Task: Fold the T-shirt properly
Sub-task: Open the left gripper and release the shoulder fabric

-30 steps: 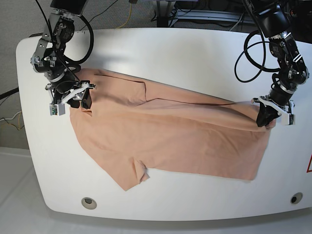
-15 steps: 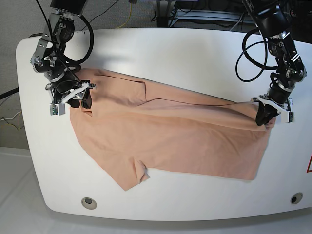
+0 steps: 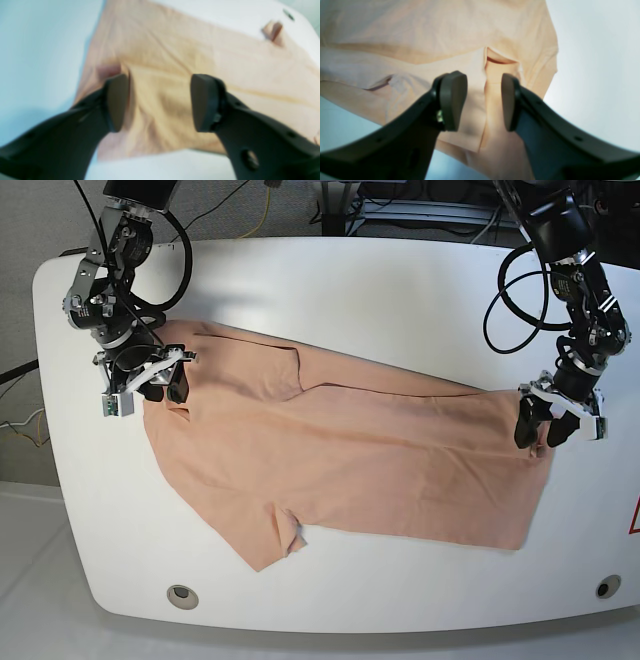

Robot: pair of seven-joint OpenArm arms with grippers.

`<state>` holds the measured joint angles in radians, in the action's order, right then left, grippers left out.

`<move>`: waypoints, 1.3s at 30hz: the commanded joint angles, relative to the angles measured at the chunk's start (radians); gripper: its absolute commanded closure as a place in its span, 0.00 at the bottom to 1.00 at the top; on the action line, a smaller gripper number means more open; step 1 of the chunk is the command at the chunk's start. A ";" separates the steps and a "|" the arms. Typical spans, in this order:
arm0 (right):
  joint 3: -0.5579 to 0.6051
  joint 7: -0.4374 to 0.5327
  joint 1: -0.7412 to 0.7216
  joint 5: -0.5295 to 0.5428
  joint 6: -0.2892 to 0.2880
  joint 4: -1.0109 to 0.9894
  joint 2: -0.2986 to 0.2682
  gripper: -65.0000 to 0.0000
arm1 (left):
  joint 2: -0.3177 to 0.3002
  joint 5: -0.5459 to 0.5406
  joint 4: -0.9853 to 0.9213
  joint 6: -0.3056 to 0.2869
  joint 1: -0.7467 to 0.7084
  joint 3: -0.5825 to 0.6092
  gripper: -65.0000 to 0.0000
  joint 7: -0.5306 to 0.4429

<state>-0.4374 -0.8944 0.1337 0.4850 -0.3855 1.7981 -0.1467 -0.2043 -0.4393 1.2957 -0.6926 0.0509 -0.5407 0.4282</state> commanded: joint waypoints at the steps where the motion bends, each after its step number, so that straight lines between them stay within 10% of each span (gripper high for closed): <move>1: -0.004 0.022 -0.013 0.011 -0.005 0.019 -0.011 0.61 | -0.002 -0.022 0.017 -0.006 0.027 -0.003 0.39 -0.025; 23: 0.028 0.022 0.022 0.013 -0.007 0.073 0.014 0.61 | -0.017 0.087 0.207 -0.006 -0.049 -0.068 0.39 -0.019; 39: 0.039 0.022 0.024 0.013 -0.007 0.072 0.017 0.61 | -0.019 0.222 0.006 -0.006 0.005 -0.178 0.38 -0.024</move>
<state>-0.3954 -0.8948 0.1677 0.4774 -0.3859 1.8469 -0.1200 -0.2035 -0.1993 1.3182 -0.6971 0.0147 -0.7162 0.4313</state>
